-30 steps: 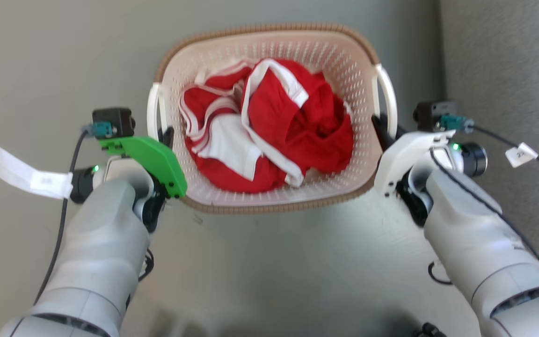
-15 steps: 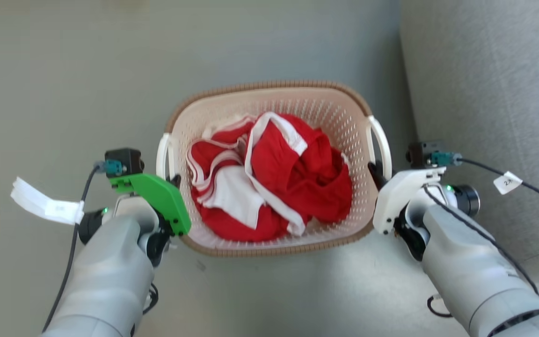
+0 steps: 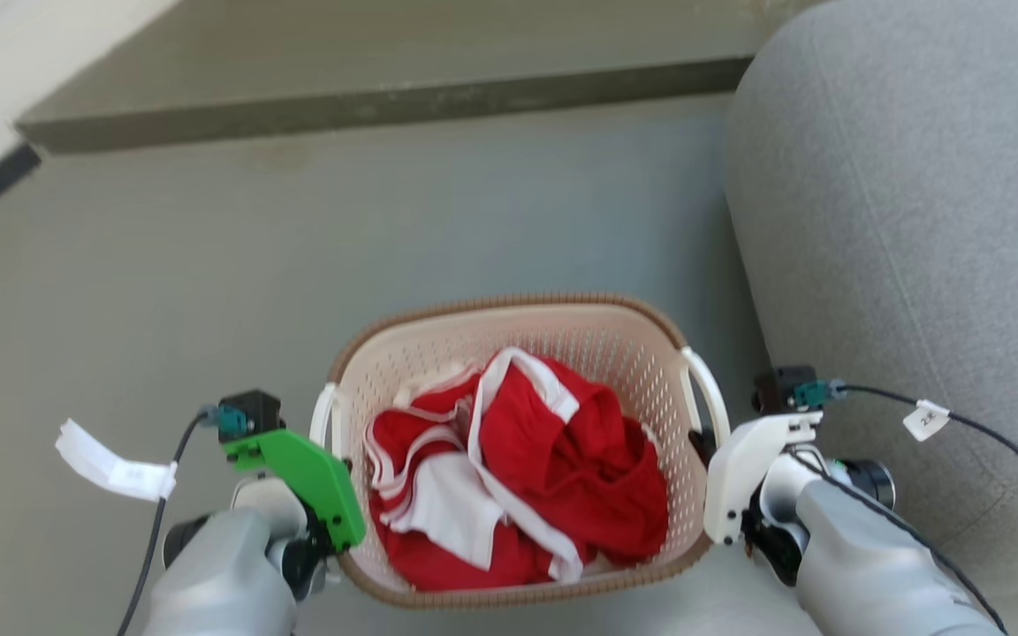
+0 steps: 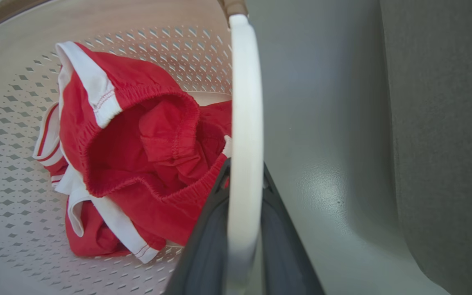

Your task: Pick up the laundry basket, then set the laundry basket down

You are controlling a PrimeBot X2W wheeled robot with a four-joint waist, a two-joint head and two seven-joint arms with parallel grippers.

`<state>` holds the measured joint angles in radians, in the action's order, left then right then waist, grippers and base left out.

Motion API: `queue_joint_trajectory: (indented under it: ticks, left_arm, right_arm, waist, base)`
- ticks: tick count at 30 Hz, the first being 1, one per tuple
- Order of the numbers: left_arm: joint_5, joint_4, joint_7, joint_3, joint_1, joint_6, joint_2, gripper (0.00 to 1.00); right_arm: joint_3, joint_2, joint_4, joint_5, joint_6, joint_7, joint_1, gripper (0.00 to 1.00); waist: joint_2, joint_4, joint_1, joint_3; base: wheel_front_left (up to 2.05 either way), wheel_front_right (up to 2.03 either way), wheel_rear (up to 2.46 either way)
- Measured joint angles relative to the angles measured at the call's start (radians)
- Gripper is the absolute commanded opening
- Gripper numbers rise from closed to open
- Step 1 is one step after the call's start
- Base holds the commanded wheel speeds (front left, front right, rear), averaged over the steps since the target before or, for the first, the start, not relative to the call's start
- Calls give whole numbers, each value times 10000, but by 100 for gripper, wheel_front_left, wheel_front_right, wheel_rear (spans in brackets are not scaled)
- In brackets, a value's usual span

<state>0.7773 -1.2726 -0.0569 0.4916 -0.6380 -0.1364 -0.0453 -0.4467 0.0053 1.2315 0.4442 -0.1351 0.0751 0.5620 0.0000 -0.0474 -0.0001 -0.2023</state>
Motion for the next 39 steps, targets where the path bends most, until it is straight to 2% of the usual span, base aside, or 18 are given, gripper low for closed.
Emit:
queue_joint_trajectory:
  ticks: [9,19,30,39]
  left_arm:
    - [178,-107,-512,6,738,0,2,0]
    - [280,-130,-763,2,1016,0,27,0]
    - [464,-140,-1358,6,1689,0,50,0]
    - [556,-146,-1538,8,1880,4,52,0]
  right_arm:
    - [-476,-6,-293,646,4,-786,-816,0]
    - [-817,-59,-489,1116,17,-1361,-1015,0]
    - [-1108,-67,-489,1542,19,-1789,-1621,0]
    - [-1166,-67,-491,1791,19,-1944,-1822,0]
  waist:
    - [0,18,0,1296]
    - [0,-13,0,2443]
    - [0,-39,0,3195]
    - [0,-75,0,3344]
  base:
    - [0,0,0]
    - [0,0,0]
    - [0,0,0]
    - [0,0,0]
